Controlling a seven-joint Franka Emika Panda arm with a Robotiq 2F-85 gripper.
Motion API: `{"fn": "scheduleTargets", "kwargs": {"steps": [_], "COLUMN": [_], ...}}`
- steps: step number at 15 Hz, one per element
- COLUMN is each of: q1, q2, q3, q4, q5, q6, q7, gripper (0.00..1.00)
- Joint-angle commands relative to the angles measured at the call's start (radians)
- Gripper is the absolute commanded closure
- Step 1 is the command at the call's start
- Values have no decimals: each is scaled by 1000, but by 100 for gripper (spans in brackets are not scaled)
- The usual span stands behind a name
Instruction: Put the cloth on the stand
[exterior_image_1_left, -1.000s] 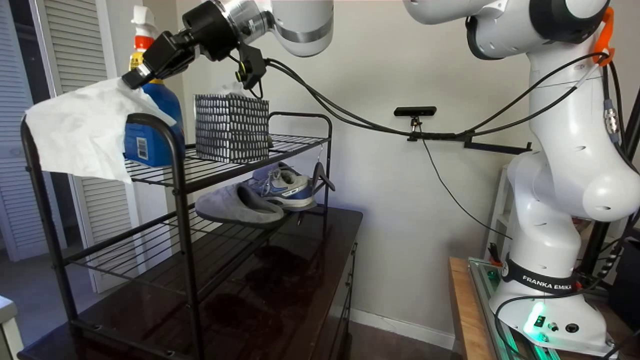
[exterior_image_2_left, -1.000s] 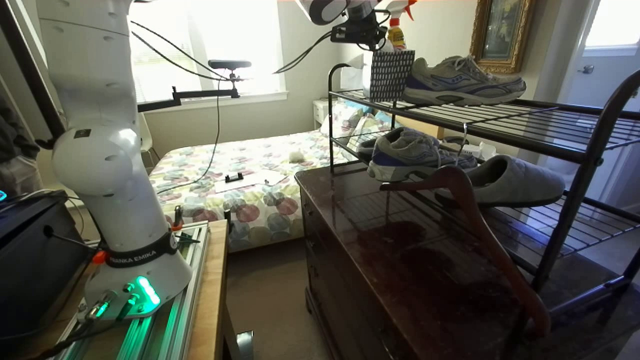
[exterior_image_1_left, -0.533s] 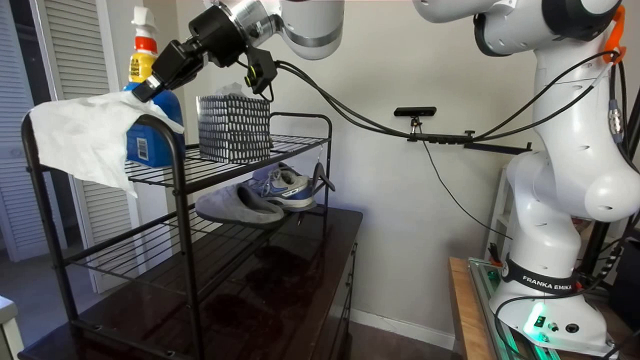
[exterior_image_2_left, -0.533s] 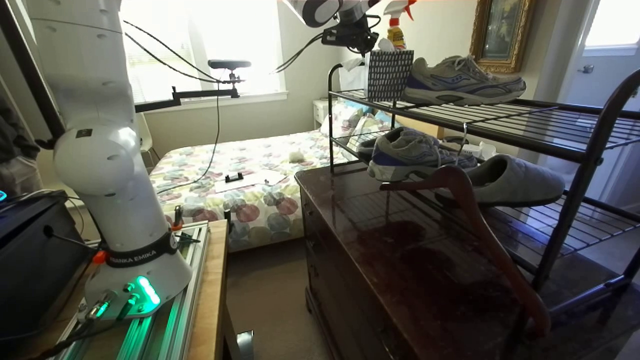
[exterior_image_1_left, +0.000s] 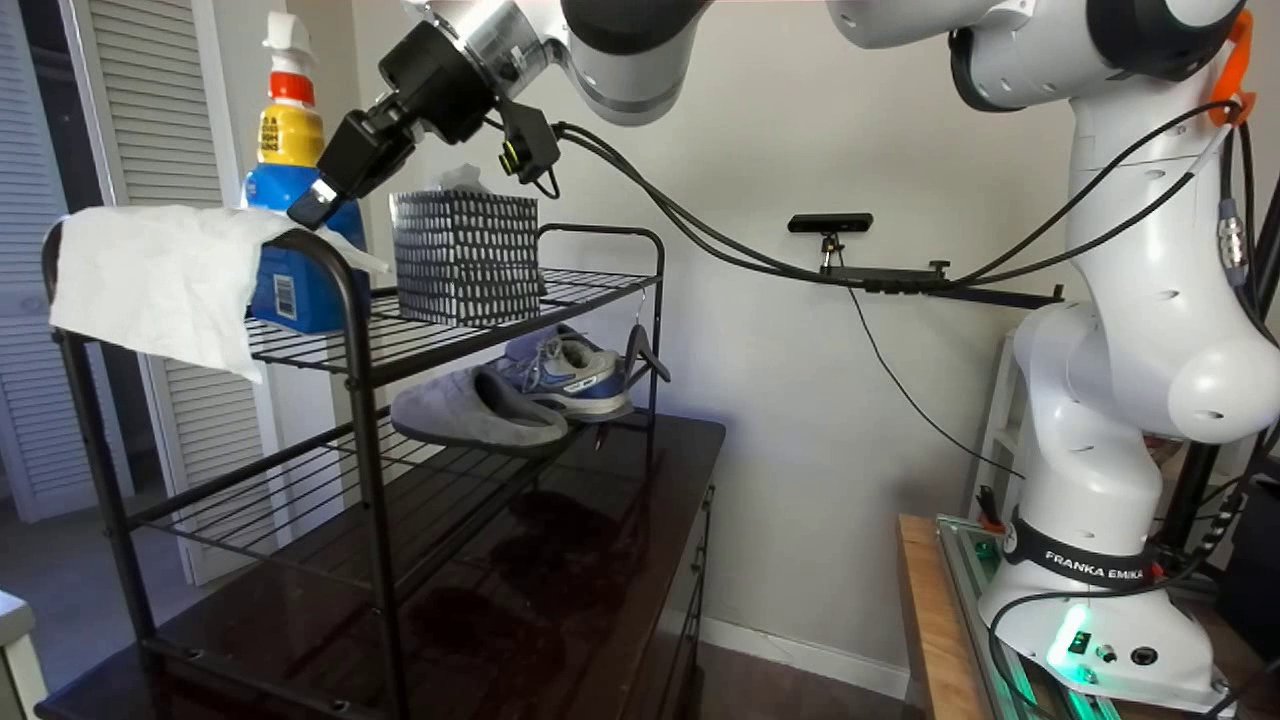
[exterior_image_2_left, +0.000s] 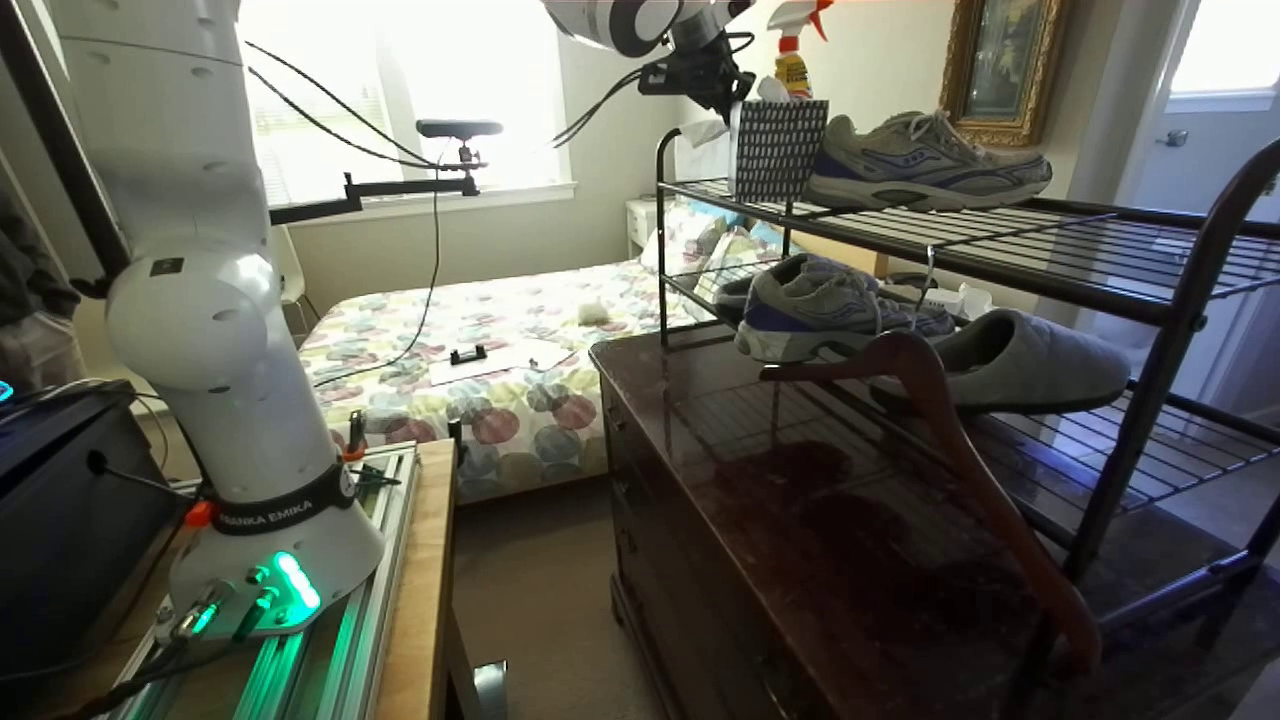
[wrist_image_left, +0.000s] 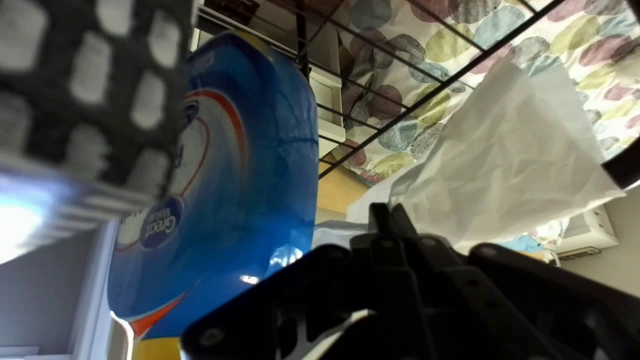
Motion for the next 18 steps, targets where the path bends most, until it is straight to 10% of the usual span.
{"fn": "scheduleTargets", "kwargs": {"steps": [1, 18], "q1": [-12, 14], "q2": [3, 119], "q3": [17, 39], "q4": [15, 168], "q5": [-108, -299], "q6": [-47, -148], "q7": [88, 135], "gripper": [100, 100]}}
